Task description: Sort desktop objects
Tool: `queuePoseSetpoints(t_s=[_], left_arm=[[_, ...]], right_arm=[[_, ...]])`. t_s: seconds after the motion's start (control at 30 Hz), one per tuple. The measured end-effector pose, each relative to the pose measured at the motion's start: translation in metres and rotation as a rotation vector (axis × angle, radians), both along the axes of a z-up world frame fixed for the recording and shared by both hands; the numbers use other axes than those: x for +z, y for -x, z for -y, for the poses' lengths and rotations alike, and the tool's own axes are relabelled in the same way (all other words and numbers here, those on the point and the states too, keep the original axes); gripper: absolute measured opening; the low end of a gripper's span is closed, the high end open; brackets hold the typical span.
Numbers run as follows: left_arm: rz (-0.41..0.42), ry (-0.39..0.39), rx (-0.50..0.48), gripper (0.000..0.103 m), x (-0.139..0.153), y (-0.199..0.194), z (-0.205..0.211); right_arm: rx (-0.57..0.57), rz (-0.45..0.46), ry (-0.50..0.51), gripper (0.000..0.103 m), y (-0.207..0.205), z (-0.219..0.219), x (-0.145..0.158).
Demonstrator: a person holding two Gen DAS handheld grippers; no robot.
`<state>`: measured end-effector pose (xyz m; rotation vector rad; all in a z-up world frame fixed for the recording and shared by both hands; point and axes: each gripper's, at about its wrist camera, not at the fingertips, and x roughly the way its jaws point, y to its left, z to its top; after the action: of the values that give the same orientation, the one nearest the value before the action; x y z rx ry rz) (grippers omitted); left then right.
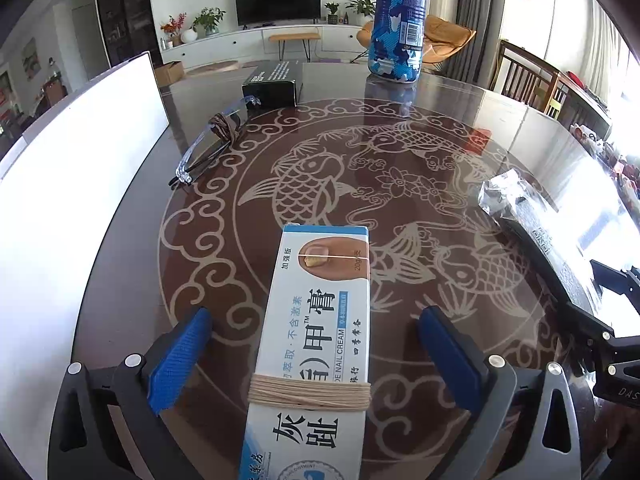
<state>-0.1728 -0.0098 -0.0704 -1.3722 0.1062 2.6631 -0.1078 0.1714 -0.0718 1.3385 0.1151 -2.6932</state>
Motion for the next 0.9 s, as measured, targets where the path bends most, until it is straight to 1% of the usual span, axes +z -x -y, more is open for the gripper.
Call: queuePoseSetpoints(t_s=[0.23,0.3,0.4,0.9], left_arm=[[0.000,0.000,0.000,0.103,0.0001,-0.0003,0.0001],[0.000,0.000,0.000,0.103,0.0004,-0.0006,0.0001],[0.000,0.000,0.000,0.103,0.0004,-0.0006,0.0002],[0.000,0.000,0.000,0.103,0.0001,-0.0002,0.0000]], right_arm=[[0.000,0.000,0.000,0.080,0.0001,-0.0002,0.0000],[0.008,0.004,0.004,0.086,-0.0004,0.0005,-0.0007],[0.013,0.007,0.001,0.087,0.0000,0.0017,-0.0012],[0.013,0.007,0.001,0.087,0.0001,0.0018,-0.0016]])
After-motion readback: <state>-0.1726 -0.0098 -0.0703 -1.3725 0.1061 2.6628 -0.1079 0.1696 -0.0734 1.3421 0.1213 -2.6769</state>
